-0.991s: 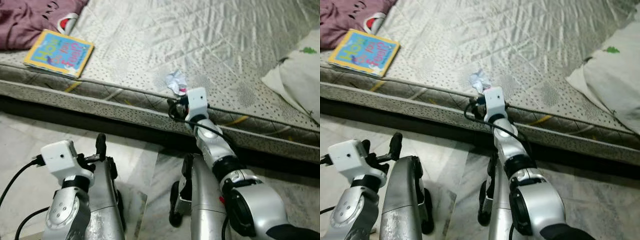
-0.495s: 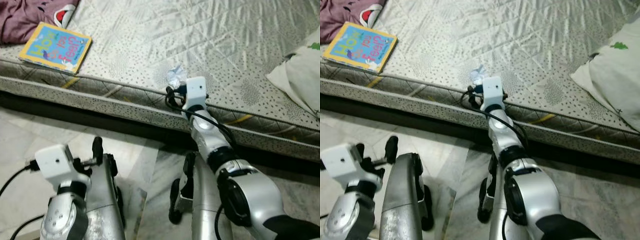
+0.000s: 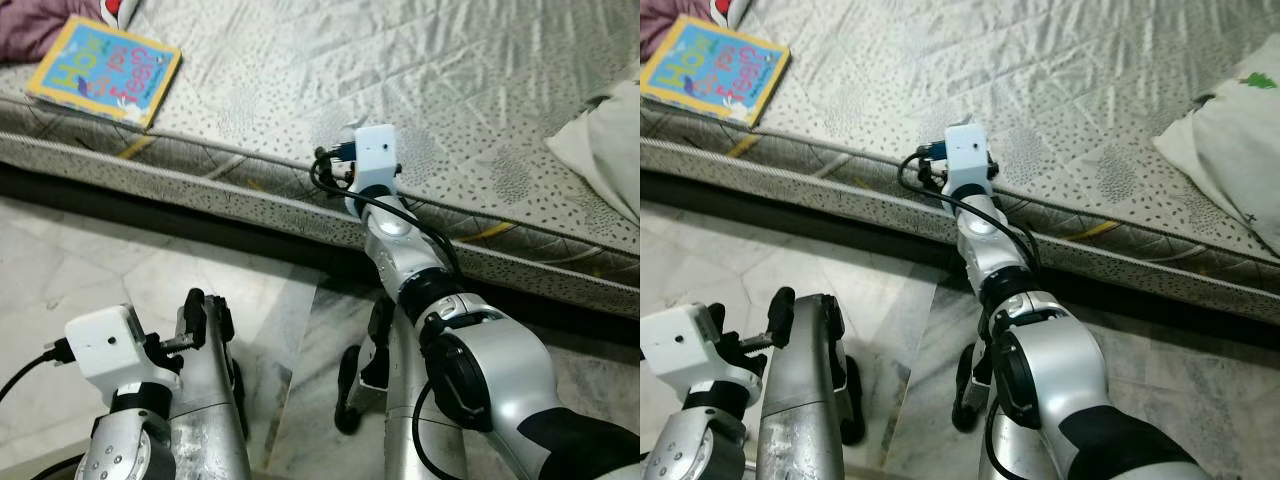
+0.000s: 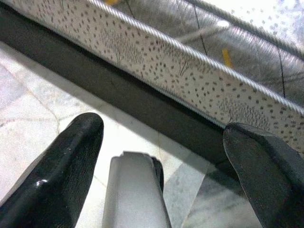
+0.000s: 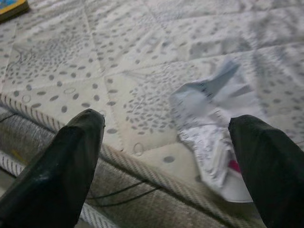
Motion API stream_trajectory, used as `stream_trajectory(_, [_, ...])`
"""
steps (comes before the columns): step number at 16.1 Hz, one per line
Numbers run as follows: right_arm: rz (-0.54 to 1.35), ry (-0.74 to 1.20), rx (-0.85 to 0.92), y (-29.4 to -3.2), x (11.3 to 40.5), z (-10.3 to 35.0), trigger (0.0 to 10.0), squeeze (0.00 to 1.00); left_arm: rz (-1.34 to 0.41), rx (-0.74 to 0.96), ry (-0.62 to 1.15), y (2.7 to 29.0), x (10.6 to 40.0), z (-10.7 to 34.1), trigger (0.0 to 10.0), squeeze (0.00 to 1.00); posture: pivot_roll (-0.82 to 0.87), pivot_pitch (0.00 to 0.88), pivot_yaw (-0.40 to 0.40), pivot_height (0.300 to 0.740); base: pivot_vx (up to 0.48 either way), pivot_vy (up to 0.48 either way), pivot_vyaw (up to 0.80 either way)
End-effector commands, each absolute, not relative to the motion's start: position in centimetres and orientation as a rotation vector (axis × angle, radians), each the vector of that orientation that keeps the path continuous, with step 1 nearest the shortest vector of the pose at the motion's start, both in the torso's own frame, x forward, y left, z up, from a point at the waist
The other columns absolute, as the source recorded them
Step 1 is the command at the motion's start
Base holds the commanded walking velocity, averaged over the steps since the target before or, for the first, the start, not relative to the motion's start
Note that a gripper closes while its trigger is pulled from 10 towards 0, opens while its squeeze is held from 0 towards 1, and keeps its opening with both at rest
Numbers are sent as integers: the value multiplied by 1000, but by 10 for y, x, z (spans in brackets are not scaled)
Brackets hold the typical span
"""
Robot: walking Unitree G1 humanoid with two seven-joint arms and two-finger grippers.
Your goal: Clean up the room
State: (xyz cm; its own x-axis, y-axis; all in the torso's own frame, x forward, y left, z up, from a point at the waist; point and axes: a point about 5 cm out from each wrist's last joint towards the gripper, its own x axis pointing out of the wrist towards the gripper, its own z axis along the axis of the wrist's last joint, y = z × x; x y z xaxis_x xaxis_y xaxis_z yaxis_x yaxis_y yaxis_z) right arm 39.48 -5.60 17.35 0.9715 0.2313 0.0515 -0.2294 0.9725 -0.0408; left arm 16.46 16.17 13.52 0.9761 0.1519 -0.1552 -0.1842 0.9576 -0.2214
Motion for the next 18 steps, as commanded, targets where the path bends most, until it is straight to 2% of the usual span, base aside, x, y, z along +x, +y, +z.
stream_trajectory(1, [239, -13, -35, -55, 393, 165, 10000, 0, 193, -240, 151, 161, 160, 136, 10000, 0, 313, 420, -71, 525, 0, 0, 0])
stream_trajectory(7, [141, -57, -125, -59, 395, 170, 10000, 0, 207, -261, 190, 155, 144, 137, 10000, 0, 322, 456, -79, 525, 0, 0, 0])
stream_trajectory(13, [71, -8, -220, -65, 395, 162, 10000, 0, 212, -266, 185, 153, 145, 140, 10000, 0, 322, 456, -84, 525, 0, 0, 0])
stream_trajectory(14, [61, 7, -225, -66, 394, 159, 5804, 0, 214, -266, 185, 153, 145, 140, 10000, 0, 324, 454, -84, 525, 0, 0, 0])
stream_trajectory(15, [55, 15, -218, -66, 394, 157, 0, 0, 215, -264, 184, 154, 145, 141, 10000, 0, 329, 451, -82, 525, 0, 0, 0])
stream_trajectory(18, [54, 13, -211, -61, 393, 158, 0, 0, 216, -260, 179, 155, 147, 142, 10000, 0, 334, 445, -80, 525, 0, 0, 0])
